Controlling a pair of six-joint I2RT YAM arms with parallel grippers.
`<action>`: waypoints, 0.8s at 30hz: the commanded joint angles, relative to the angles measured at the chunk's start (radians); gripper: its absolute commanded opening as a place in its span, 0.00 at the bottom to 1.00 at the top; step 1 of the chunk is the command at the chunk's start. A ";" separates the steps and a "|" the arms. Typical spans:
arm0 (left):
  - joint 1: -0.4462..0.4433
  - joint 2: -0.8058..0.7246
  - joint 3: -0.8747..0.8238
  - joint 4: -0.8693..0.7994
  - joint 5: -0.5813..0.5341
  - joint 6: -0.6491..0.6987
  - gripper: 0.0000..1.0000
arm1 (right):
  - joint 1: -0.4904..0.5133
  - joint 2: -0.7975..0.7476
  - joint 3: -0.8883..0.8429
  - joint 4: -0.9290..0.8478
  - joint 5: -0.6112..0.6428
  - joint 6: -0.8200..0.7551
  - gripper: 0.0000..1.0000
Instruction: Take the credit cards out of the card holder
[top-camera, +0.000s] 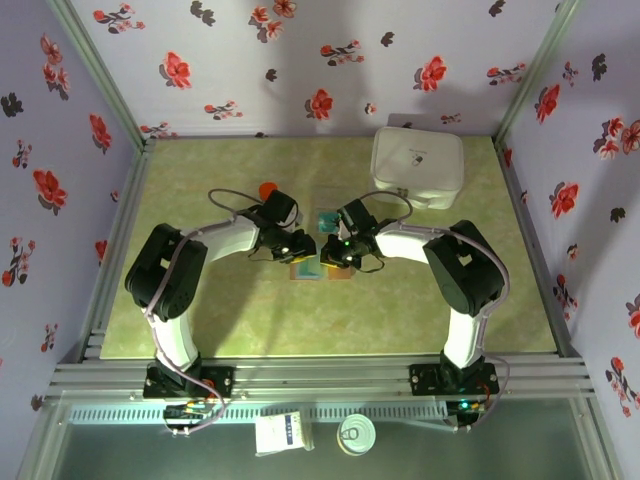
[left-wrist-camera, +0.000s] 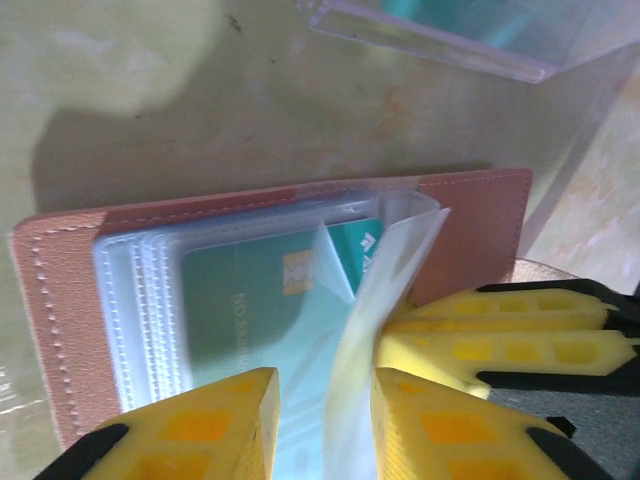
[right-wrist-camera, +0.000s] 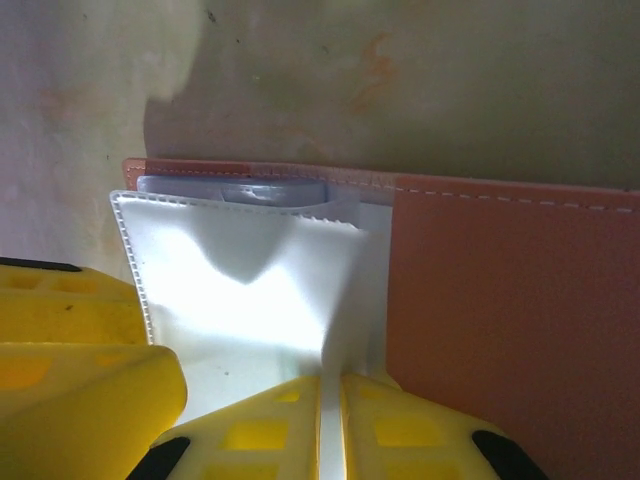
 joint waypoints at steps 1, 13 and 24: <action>-0.013 0.013 0.028 0.034 0.038 -0.021 0.28 | -0.006 -0.037 -0.021 0.008 -0.018 0.016 0.15; -0.058 0.023 0.092 0.016 0.041 -0.037 0.37 | -0.062 -0.220 -0.033 -0.228 0.178 -0.073 0.29; -0.125 0.150 0.181 0.020 0.041 -0.060 0.53 | -0.103 -0.252 -0.077 -0.258 0.200 -0.102 0.29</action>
